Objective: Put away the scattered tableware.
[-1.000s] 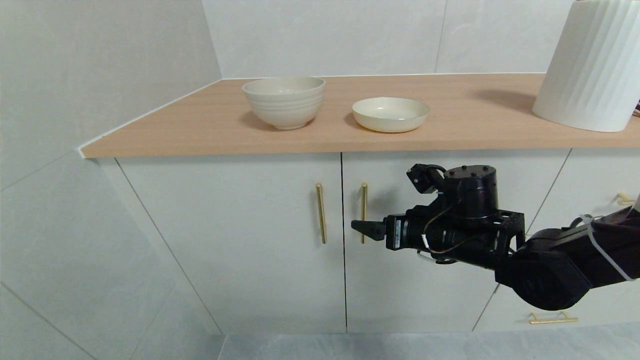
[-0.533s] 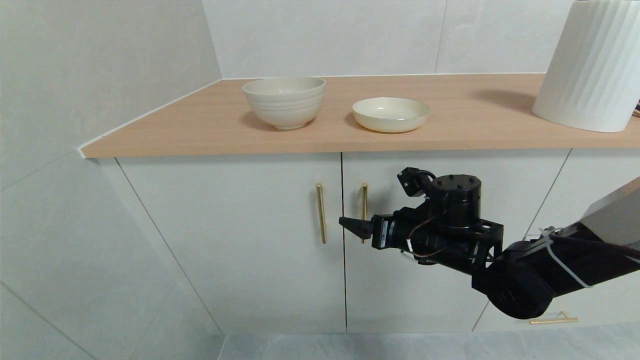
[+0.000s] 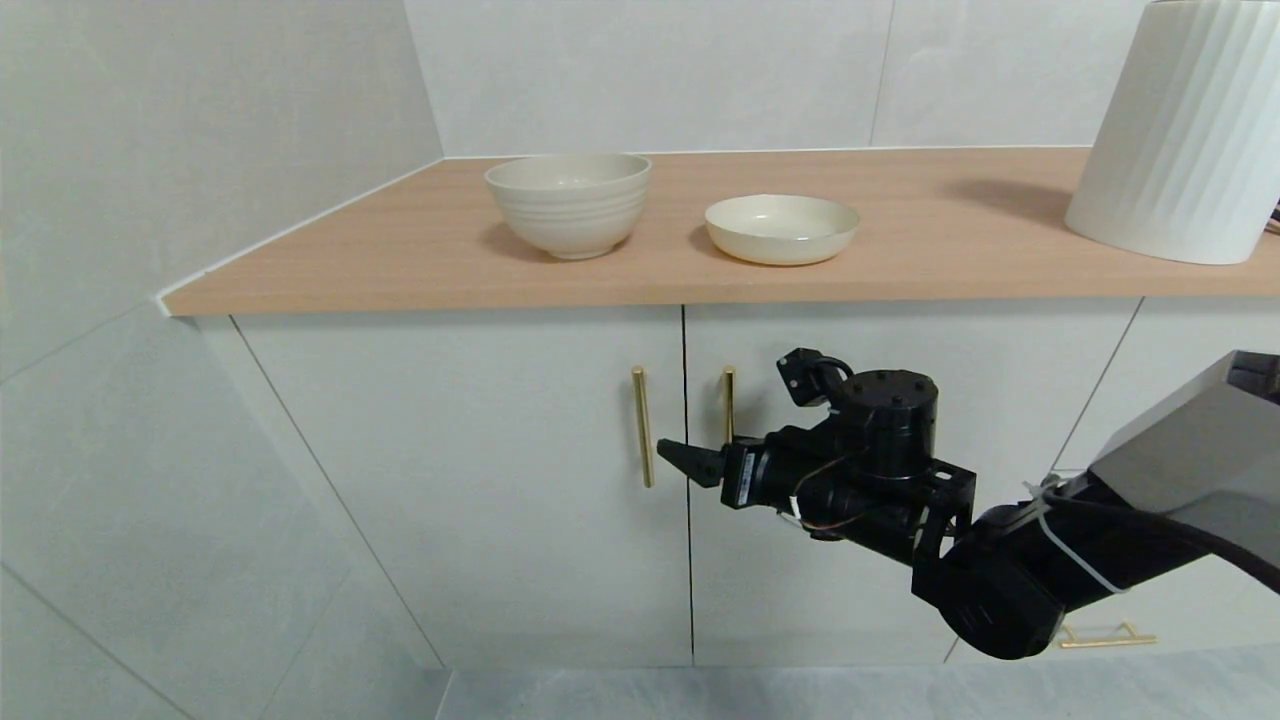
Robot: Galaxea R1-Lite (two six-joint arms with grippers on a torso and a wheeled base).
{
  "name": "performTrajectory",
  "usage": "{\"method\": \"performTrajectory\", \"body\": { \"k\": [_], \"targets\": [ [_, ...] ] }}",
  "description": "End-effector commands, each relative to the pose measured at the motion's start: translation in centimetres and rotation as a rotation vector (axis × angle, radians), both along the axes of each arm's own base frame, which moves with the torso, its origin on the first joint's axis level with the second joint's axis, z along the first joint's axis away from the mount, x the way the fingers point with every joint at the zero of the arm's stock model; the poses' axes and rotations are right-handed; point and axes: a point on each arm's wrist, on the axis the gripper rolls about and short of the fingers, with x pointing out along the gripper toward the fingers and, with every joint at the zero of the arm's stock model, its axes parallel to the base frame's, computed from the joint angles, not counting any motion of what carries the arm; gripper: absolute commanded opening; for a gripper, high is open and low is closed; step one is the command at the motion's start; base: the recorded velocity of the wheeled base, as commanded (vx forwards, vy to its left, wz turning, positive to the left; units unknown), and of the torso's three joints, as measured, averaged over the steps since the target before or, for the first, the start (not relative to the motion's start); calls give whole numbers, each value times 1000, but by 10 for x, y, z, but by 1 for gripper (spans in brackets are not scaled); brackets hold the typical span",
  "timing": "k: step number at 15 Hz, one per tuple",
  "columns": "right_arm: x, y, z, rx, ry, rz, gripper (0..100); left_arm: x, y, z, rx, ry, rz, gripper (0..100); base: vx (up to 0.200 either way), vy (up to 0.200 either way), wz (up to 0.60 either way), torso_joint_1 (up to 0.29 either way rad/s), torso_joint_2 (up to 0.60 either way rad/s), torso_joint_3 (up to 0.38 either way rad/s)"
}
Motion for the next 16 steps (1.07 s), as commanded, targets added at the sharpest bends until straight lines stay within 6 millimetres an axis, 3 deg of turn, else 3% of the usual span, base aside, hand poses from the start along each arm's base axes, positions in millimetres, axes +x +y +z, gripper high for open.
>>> {"method": "performTrajectory", "body": {
  "k": [1, 9, 12, 16],
  "targets": [
    [-2, 0, 2, 12, 6, 4, 100, 0, 0, 0, 0, 0, 1, 100, 0, 0, 0, 0, 0, 0],
    [-28, -6, 20, 53, 37, 100, 100, 0, 0, 0, 0, 0, 1, 100, 0, 0, 0, 0, 0, 0],
    [-48, -9, 23, 47, 46, 140, 100, 0, 0, 0, 0, 0, 1, 100, 0, 0, 0, 0, 0, 0],
    [-91, -26, 21, 9, 80, 194, 100, 0, 0, 0, 0, 0, 1, 100, 0, 0, 0, 0, 0, 0]
  ]
}}
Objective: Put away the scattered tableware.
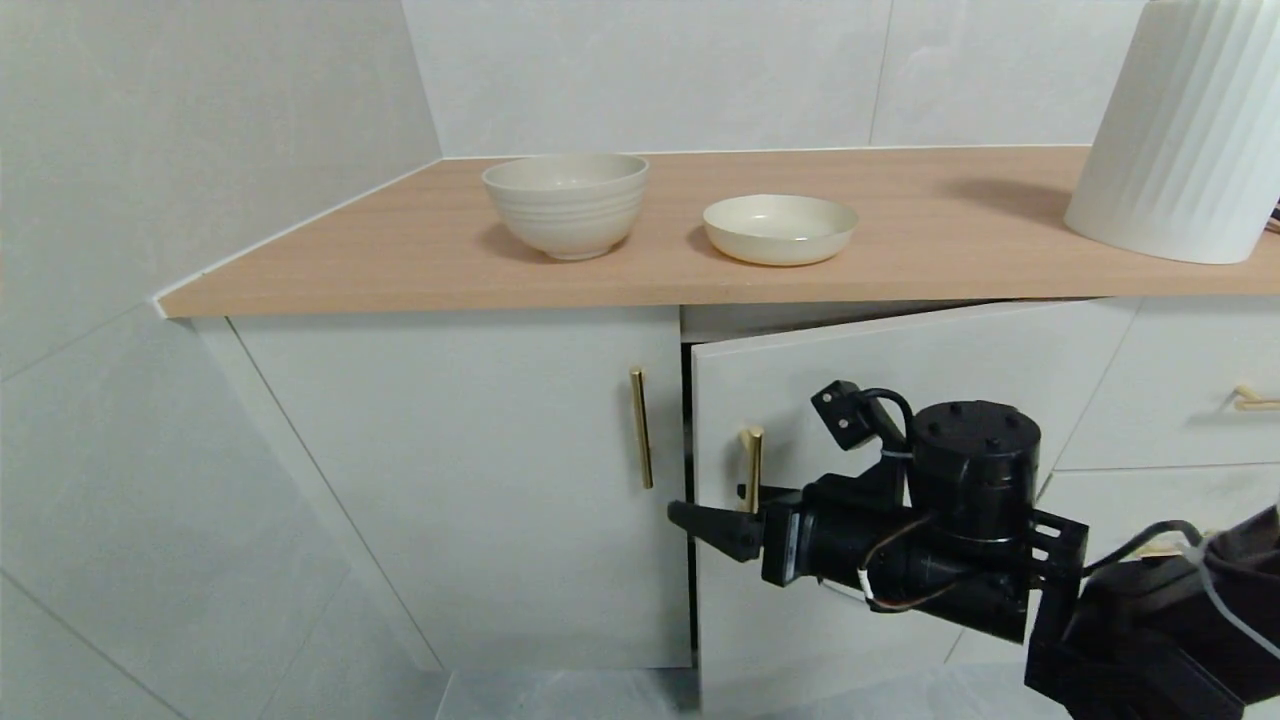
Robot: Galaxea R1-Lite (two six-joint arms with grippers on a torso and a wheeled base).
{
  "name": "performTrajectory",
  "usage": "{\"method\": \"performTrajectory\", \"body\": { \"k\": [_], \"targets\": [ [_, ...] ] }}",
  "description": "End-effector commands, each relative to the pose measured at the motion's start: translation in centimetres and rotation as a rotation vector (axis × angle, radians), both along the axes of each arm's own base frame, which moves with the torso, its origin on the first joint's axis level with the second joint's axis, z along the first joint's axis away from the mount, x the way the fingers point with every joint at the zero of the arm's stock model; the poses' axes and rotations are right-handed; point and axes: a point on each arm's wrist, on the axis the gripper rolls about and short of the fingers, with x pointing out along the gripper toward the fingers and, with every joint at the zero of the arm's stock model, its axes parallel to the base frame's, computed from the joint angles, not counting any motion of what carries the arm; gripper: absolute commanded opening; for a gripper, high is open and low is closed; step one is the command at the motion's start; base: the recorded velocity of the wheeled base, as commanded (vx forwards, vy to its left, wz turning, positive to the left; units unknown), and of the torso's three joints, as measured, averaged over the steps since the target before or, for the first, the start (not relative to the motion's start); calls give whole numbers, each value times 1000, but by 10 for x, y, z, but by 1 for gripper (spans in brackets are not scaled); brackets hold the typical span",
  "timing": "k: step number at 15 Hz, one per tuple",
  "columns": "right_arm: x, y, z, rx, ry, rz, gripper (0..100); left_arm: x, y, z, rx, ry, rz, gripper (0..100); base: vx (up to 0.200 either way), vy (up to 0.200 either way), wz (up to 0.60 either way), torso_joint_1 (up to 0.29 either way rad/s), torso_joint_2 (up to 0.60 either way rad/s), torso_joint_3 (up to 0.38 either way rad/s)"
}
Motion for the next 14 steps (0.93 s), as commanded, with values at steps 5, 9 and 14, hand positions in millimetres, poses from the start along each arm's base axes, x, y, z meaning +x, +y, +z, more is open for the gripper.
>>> {"method": "performTrajectory", "body": {
  "k": [5, 9, 14],
  "targets": [
    [-72, -48, 16, 10, 7, 119, 100, 0, 0, 0, 20, 0, 1, 100, 0, 0, 0, 0, 0, 0],
    [-83, -58, 14, 6, 15, 150, 100, 0, 0, 0, 28, 1, -1, 100, 0, 0, 0, 0, 0, 0],
    [-88, -64, 8, -18, 30, 151, 100, -4, -4, 74, 17, -39, -219, 100, 0, 0, 0, 0, 0, 0]
  ]
}}
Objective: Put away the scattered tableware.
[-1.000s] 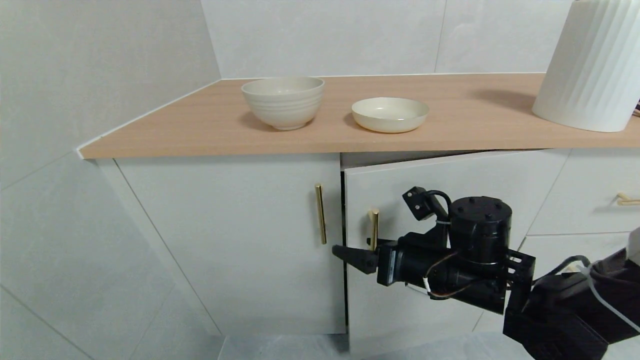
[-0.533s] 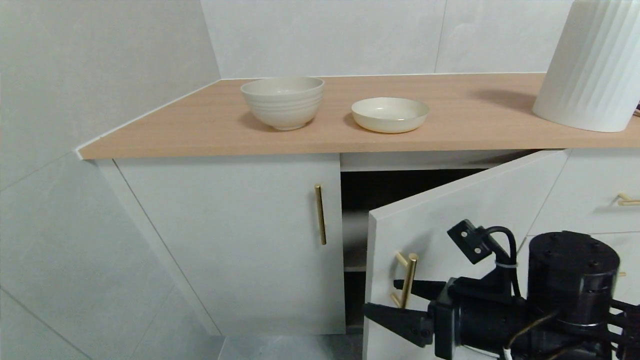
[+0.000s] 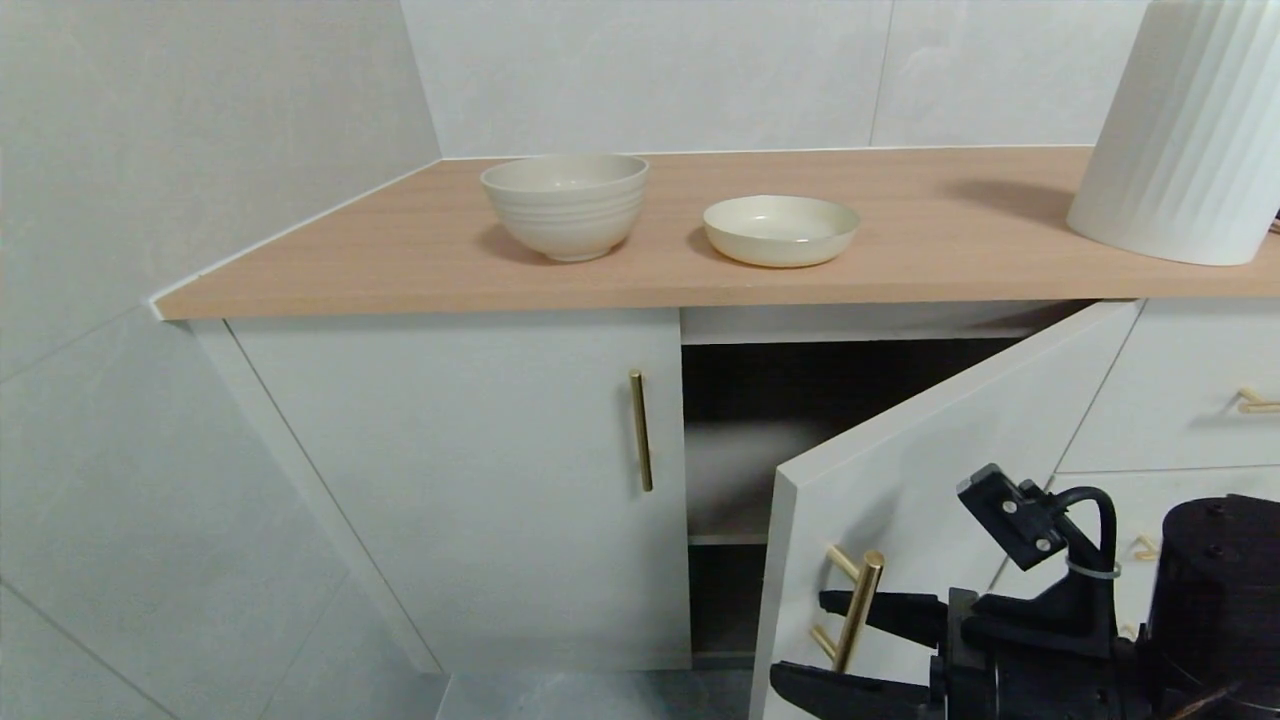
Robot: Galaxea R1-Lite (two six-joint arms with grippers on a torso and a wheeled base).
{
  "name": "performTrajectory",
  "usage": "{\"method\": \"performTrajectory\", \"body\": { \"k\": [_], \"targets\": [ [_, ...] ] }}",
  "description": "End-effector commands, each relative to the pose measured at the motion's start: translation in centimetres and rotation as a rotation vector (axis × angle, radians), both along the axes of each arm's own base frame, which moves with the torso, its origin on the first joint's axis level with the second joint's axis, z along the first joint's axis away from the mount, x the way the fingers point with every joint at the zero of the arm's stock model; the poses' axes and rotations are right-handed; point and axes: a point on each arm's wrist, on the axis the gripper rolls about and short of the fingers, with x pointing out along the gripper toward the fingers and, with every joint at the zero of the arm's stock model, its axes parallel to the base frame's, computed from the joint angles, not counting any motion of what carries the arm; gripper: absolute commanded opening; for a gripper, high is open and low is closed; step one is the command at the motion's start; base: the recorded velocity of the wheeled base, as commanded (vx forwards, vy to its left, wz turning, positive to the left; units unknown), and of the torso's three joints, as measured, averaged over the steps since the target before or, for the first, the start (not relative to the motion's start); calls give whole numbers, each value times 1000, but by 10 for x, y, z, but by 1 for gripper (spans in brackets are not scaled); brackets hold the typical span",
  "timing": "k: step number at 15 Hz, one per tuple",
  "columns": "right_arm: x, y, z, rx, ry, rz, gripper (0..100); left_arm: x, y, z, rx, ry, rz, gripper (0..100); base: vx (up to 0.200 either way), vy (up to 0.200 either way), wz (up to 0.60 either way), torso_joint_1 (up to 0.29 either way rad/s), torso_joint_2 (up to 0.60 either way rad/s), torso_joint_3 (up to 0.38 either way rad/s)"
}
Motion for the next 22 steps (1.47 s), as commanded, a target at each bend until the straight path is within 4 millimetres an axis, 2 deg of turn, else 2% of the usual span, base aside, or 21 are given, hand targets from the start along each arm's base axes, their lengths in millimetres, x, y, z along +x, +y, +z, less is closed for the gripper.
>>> {"method": "performTrajectory", "body": {
  "k": [1, 2, 3, 4, 5, 6, 7, 8, 9, 10, 11, 14, 17, 18, 22],
  "targets": [
    [-3, -3, -1, -6, -1, 0, 100, 16, -3, 64, 6, 86, -176, 100, 0, 0, 0, 0, 0, 0],
    [-3, -3, -2, -16, -11, 3, 100, 35, -5, 88, 4, 142, -233, 100, 0, 0, 0, 0, 0, 0],
    [-3, -4, -4, -25, -17, 4, 100, 54, -7, 102, -5, 195, -299, 100, 0, 0, 0, 0, 0, 0],
    [-5, -6, -4, -30, -25, 3, 100, 81, -8, 112, -24, 280, -360, 100, 0, 0, 0, 0, 0, 0],
    [-5, -6, -3, -27, -30, 0, 100, 95, -9, 116, -32, 319, -384, 100, 0, 0, 0, 0, 0, 0],
    [-6, -8, -1, -20, -37, -2, 100, 122, -14, 119, -40, 385, -459, 100, 0, 0, 0, 0, 0, 0],
    [-6, -9, -1, -18, -38, -2, 100, 136, -23, 120, -35, 422, -534, 100, 0, 0, 0, 0, 0, 0],
    [-6, -8, -1, -20, -37, -2, 100, 145, -33, 117, -43, 456, -596, 100, 0, 0, 0, 0, 0, 0],
    [-6, -8, -1, -20, -37, -2, 100, 145, -33, 117, -43, 456, -596, 100, 0, 0, 0, 0, 0, 0],
    [-7, -9, -2, -24, -33, -2, 100, 149, -52, 110, -63, 526, -721, 100, 0, 0, 0, 0, 0, 0],
    [-6, -9, -2, -24, -33, -5, 100, 147, -59, 106, -82, 561, -771, 0, 0, 0, 0, 0, 0, 0],
    [-6, -10, -1, -21, -36, -9, 100, 153, -84, 98, -65, 620, -893, 0, 0, 0, 0, 0, 0, 0],
    [-5, -10, -1, -19, -38, -16, 100, 179, -105, 90, -54, 646, -912, 0, 0, 0, 0, 0, 0, 0],
    [-2, -13, -1, -19, -38, -31, 100, 207, -124, 81, -54, 626, -920, 0, 0, 0, 0, 0, 0, 0],
    [-1, -16, 2, -10, -49, -45, 100, 246, -196, 22, -40, 657, -1023, 0, 0, 0, 0, 0, 0, 0]
  ]
}}
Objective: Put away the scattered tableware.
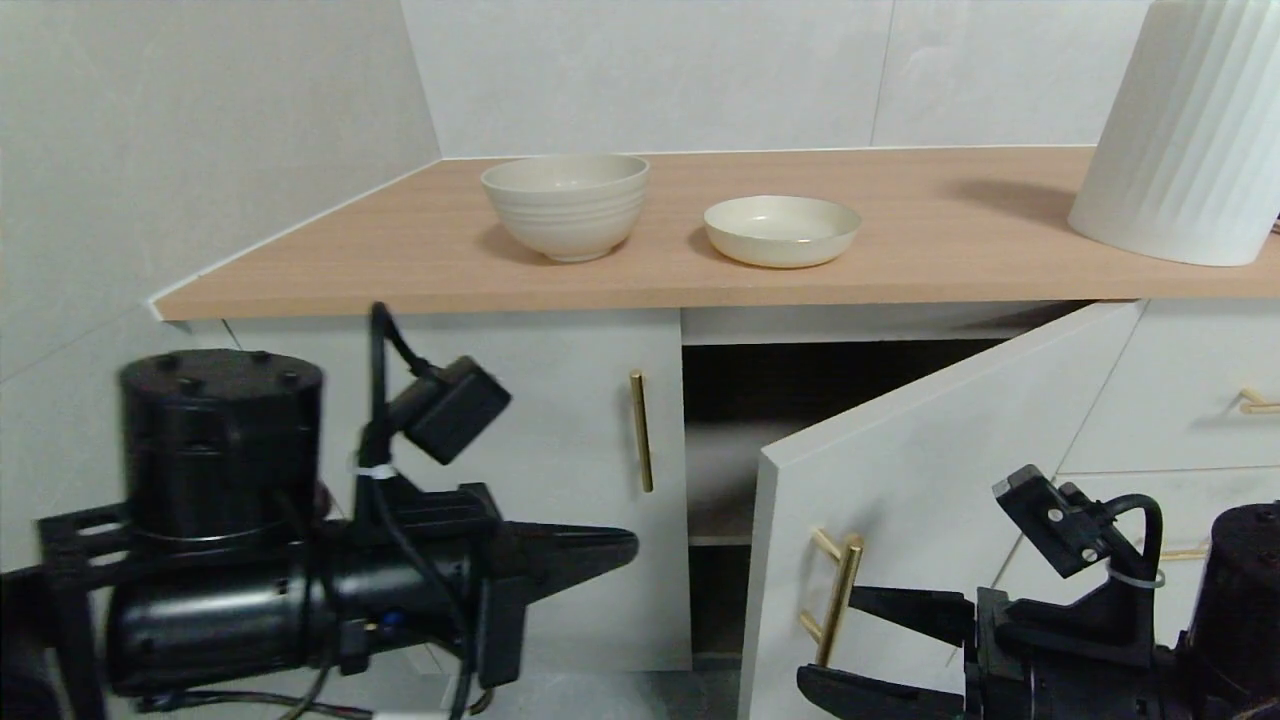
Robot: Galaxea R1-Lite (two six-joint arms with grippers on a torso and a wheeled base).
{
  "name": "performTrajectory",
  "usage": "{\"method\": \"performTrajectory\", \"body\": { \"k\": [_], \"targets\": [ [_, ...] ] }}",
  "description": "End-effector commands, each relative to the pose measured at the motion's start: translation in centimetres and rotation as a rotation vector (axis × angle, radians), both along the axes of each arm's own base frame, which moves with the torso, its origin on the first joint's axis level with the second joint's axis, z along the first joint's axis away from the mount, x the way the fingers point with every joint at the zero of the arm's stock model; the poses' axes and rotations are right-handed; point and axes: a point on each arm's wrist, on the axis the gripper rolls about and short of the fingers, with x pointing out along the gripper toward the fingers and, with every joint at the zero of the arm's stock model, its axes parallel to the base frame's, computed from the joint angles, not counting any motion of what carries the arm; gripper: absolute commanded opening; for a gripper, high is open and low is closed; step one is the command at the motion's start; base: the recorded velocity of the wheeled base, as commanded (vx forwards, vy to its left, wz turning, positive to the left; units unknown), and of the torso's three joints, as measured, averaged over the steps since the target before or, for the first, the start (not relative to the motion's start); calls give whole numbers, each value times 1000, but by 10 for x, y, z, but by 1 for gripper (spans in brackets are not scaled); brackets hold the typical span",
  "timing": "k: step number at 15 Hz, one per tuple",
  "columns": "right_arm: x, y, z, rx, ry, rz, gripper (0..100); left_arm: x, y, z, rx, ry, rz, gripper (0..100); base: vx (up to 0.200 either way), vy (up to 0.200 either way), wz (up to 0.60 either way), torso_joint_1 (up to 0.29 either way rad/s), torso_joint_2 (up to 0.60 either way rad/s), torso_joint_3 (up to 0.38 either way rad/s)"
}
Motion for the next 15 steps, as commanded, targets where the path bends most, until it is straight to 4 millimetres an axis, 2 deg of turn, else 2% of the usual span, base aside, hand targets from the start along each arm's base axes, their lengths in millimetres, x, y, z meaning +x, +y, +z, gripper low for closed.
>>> {"method": "performTrajectory", "body": {
  "k": [1, 3, 6, 7, 8, 10, 11, 12, 13, 15],
  "targets": [
    [0, -1, 2, 6, -6, -6, 100, 32, -61, -59, 20, 86, -61, 0, 0, 0, 0, 0, 0, 0],
    [1, -3, 2, 7, -7, -15, 100, 43, -82, -71, -12, 82, -77, 0, 0, 0, 0, 0, 0, 0],
    [3, -2, -2, -6, 6, -15, 100, 58, -98, -81, -37, 51, -74, 0, 0, 0, 0, 0, 0, 0],
    [5, -1, -4, -14, 14, -20, 100, 53, -89, -77, -41, 40, -53, 0, 0, 0, 0, 0, 0, 0],
    [10, -2, -5, -18, 19, -37, 100, 44, -67, -62, -67, 11, -25, 0, 0, 0, 0, 0, 0, 0],
    [25, -2, -9, -28, 32, -80, 100, 33, -36, -32, -126, -57, 21, 0, 0, 0, 0, 0, 0, 0],
    [26, -1, -9, -29, 33, -81, 100, 32, -33, -29, -131, -63, 27, 0, 0, 0, 0, 0, 0, 0],
    [34, 2, -11, -33, 36, -97, 100, 36, -20, -24, -139, -84, 78, 0, 0, 0, 0, 0, 0, 0],
    [47, 9, -9, -26, 28, -109, 100, 42, -4, -19, -144, -100, 138, 0, 0, 0, 0, 0, 0, 0],
    [83, 22, -11, -21, 9, -153, 100, 43, 12, -19, -140, -103, 193, 0, 0, 0, 0, 0, 0, 0]
  ]
}}
